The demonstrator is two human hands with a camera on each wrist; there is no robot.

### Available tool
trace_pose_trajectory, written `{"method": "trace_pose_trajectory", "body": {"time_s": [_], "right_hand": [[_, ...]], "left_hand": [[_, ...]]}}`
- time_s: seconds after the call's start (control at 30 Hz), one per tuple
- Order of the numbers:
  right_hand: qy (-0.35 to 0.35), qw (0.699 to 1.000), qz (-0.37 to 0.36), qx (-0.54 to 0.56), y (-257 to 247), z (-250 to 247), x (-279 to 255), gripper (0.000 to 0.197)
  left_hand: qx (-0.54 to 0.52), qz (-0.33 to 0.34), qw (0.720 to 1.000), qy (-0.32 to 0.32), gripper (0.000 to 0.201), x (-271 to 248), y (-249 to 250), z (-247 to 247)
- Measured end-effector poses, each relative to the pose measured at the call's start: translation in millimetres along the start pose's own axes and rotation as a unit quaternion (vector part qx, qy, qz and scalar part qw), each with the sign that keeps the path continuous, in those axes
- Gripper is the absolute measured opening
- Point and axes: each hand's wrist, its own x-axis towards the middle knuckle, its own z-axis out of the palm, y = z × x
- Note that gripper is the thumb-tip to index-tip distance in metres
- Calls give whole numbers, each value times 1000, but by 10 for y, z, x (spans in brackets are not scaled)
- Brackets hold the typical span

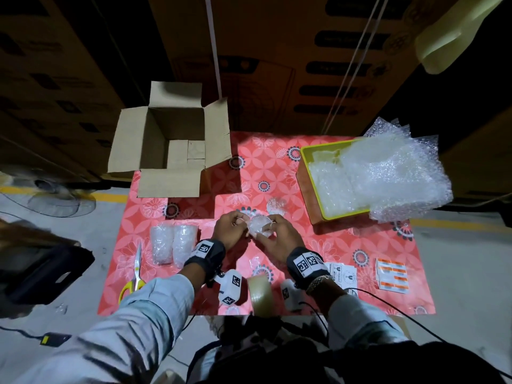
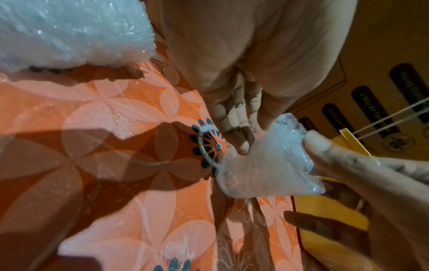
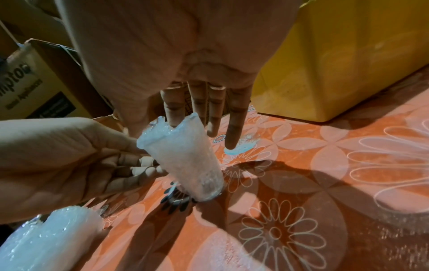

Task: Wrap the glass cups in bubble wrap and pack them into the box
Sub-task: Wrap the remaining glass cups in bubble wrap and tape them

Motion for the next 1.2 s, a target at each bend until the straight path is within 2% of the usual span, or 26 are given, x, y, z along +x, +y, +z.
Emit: {"method": "trace_pose_trajectory", "body": {"time_s": [0.1, 0.17, 0.23, 0.33, 0.5, 0.63, 0.8, 1.0, 1.1, 1.2], "right_hand": [[19, 999, 22, 42, -43, -8, 46, 32], [29, 998, 43, 44, -66, -28, 101, 23], [22, 998, 55, 30, -98, -61, 145, 24], [13, 998, 61, 18, -135, -87, 163, 24], [28, 997, 31, 68, -93, -55, 103, 22], [33, 991, 22, 130, -7, -45, 75, 29], [37, 984, 34, 169, 29, -39, 6, 24], [-23, 997, 18, 72, -3, -91, 58, 29], [-33, 999, -22, 25, 22, -139, 19, 29], [-19, 998, -36, 54, 77, -150, -28, 31]], "left_hand": [[-68, -39, 997, 16, 17, -42, 22, 3], [-96, -44, 994, 25, 23, -67, 47, 0], [-107, -46, 993, 25, 29, -77, 59, 8], [-75, -39, 996, 30, 29, -68, 64, 30], [24, -19, 999, 38, 24, -45, 103, 127], [51, -49, 995, 66, 24, -40, 136, 212], [42, -99, 994, 36, 21, 54, 206, 183], [45, -99, 994, 16, 19, 45, 269, 133], [5, -111, 994, 8, 16, 23, 260, 94], [-71, -128, 989, 0, 20, -9, 230, 55]]}}
